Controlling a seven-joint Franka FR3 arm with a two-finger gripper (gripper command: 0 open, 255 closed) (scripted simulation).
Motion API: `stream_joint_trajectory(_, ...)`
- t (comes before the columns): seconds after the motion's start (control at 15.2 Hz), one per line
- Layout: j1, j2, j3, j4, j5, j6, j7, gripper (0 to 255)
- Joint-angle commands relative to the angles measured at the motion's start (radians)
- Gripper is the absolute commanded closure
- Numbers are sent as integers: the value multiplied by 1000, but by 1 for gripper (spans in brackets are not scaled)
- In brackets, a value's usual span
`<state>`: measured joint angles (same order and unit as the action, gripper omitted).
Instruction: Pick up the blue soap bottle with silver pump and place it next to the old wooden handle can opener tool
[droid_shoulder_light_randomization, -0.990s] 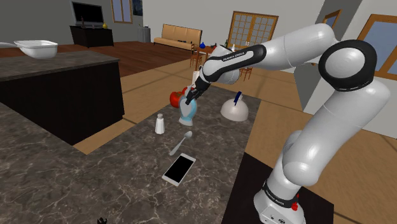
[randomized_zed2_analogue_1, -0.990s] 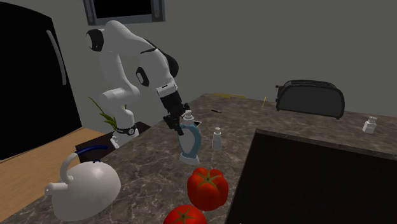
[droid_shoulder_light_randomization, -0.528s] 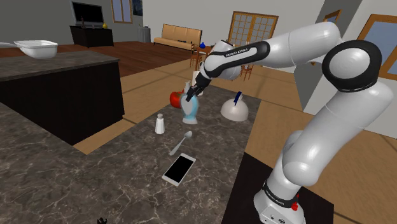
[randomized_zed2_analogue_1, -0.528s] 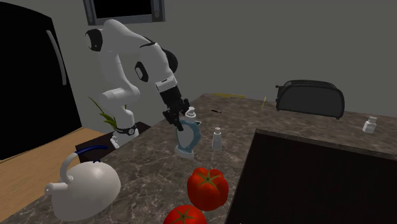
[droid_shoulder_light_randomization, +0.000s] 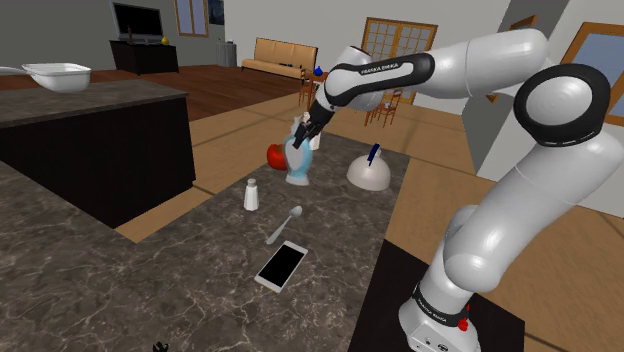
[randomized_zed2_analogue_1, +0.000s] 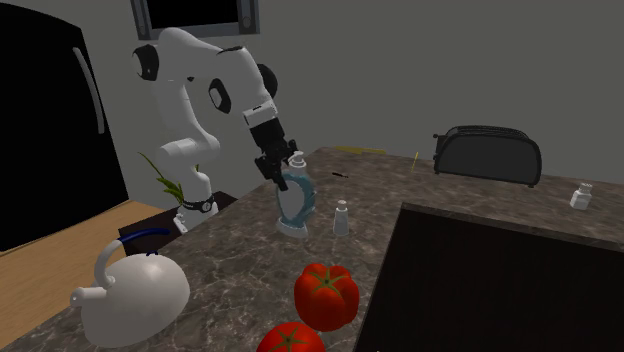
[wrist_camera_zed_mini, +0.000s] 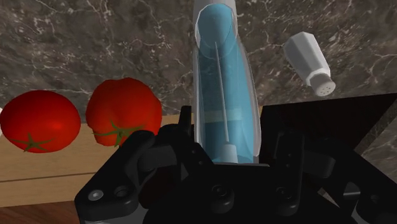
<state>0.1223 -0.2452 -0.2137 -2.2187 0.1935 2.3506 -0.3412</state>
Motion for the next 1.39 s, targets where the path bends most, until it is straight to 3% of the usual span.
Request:
stream_joint_trajectory(0.0, -1, -5, 2, 22, -6, -25, 9, 255)
stream_joint_trajectory(1.32, -7, -17, 9, 277, -40, -289, 67, 255)
